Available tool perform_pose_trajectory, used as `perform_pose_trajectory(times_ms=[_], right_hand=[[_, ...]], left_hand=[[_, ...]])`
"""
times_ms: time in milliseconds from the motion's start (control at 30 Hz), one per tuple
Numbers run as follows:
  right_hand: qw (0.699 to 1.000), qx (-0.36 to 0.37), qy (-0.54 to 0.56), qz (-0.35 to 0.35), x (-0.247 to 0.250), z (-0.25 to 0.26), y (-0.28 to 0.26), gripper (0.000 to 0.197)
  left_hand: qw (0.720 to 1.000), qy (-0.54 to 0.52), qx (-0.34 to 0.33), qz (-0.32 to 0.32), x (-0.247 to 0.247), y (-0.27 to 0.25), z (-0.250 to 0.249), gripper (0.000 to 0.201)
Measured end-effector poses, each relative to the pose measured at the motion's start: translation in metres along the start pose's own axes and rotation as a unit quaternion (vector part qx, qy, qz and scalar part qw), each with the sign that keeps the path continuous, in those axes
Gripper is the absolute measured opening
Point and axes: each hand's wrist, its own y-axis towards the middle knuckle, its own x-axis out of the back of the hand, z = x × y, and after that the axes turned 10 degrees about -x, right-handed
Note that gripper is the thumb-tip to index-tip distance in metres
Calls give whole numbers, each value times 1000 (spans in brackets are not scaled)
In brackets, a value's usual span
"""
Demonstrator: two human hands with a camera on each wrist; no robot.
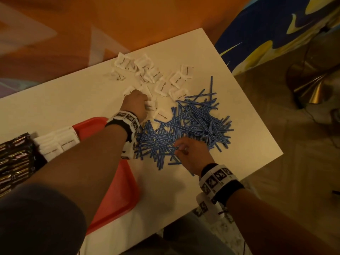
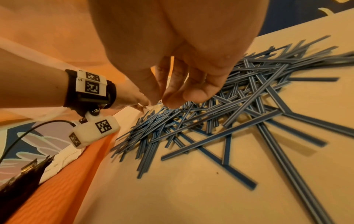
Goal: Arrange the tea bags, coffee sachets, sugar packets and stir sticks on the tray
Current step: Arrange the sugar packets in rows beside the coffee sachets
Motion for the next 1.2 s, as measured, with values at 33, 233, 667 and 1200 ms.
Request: perform_pose_trajectory(times_ms=[33,233,667,1200], right_hand=[[1000,0,7,-1,-1,1,0,16],[996,8,86,-6,3,15,5,5],[938,330,-72,74,3,122,-17,75],[817,520,-249,-18,-38,195,-108,52]], left_hand=[[1000,-17,11,-14,2,-2,-1,35],[981,-158,83,-81,19,-30,5,19],[735,-648,180,-88,81,-160,-56,26],[343,-881,139,-296,116,-274,-69,76]])
